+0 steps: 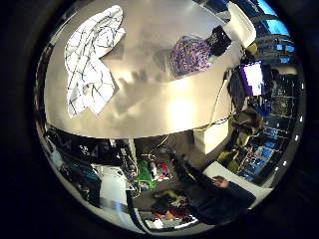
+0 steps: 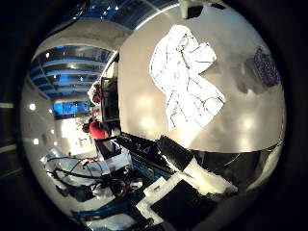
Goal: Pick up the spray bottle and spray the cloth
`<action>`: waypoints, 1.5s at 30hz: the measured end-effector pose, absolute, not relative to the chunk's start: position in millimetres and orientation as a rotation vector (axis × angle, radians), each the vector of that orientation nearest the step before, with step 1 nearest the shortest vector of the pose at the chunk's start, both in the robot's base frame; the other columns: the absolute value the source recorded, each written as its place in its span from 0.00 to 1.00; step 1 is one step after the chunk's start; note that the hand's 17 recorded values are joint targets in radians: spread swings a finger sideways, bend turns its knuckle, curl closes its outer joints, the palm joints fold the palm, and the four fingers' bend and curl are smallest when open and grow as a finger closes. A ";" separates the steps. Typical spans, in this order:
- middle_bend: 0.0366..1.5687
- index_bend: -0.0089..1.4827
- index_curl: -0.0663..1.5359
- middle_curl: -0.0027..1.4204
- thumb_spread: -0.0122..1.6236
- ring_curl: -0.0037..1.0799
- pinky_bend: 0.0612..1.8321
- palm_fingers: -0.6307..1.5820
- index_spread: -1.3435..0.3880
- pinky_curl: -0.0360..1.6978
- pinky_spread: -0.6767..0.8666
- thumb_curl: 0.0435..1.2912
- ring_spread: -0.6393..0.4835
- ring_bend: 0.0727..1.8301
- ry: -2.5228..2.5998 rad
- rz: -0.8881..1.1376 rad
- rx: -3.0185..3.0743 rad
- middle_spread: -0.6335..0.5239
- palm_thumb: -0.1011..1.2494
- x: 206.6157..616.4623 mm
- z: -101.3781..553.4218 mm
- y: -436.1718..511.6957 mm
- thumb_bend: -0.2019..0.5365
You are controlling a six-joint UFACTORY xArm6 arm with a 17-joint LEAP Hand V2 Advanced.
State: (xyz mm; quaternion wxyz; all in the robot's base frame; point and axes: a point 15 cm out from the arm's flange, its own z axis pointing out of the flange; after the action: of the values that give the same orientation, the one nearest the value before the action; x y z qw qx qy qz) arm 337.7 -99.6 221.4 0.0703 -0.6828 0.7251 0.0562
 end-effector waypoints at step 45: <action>0.10 0.09 0.19 0.23 0.61 0.26 0.20 0.28 0.69 0.22 0.69 0.19 0.74 0.13 2.255 0.150 -0.885 0.70 0.38 302.3 231.6 -339.0 0.23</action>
State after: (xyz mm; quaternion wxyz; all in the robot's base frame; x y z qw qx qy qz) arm 302.3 -339.0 231.6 0.3496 -0.3416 0.8705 0.0578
